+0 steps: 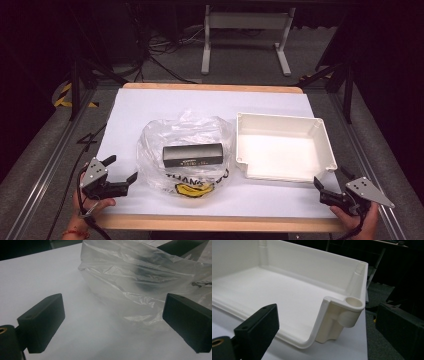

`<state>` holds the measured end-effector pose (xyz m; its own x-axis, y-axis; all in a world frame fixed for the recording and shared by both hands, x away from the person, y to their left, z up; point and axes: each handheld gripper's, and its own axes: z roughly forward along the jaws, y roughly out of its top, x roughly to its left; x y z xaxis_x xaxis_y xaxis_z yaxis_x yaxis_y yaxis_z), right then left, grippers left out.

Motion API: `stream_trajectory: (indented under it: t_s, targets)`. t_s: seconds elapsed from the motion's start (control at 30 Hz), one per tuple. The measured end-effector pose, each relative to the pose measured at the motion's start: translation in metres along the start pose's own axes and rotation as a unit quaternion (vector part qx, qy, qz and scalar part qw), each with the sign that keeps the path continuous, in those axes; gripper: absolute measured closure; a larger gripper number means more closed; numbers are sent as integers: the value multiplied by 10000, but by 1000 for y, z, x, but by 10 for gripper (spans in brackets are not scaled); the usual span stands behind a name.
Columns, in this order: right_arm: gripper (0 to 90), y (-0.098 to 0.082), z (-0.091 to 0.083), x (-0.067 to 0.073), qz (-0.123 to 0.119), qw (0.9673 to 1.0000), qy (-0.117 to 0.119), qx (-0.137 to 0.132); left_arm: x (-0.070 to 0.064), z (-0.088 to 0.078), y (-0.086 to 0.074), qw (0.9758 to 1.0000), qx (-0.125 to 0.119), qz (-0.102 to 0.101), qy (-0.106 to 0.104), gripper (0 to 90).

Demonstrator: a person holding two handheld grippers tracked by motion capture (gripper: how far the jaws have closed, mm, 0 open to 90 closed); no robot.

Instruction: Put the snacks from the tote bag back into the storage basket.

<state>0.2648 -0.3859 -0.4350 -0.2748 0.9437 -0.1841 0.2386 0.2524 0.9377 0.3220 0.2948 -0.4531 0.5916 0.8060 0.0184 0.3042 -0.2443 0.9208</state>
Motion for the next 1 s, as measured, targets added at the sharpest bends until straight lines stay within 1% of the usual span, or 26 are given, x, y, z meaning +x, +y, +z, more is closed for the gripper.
stream_trajectory:
  t_s: [0.07,0.17,0.27,0.33,0.47,0.5,0.57,0.63,0.73,0.77,0.87,0.93,1.0]
  targets:
    - [57,2,0,3,-78,10000,-34,7,-1,-1,0,10000,-25,18,2,51]
    - [56,4,1,7,-232,9997,36,13,-2,-4,-1,10000,-55,5,-71,49]
    - [62,6,2,10,-276,9996,12,52,-2,-7,1,9998,-163,27,-148,46]
    - [68,6,1,9,-267,9996,7,27,-3,-6,1,9997,-174,49,-166,44]
    - [68,7,-1,7,-243,9997,-17,16,-3,-4,-1,9998,-102,71,-166,42]
    - [68,8,-2,6,-244,9997,-54,-22,-2,-4,-1,9998,-94,61,-153,42]
    - [68,10,-3,6,-245,9997,-20,-37,-2,-4,-2,9998,-90,25,-162,42]
    - [67,14,-6,7,-349,9993,-57,-90,-3,-3,-1,9998,-70,45,-168,41]
    - [74,17,-7,8,-385,9992,-14,-93,-4,-2,-1,9998,-50,68,-182,40]
    - [94,21,-9,9,-447,9989,21,-133,-4,-2,0,9998,-27,91,-193,40]
    - [108,26,-10,11,-593,9981,90,-144,-5,-1,-2,9998,-26,63,-188,40]
    - [120,32,-11,13,-690,9973,198,-136,-5,-3,-3,9998,-8,89,-203,40]
    - [125,34,-11,13,-719,9970,241,-156,-5,-3,-3,9998,-27,78,-196,40]
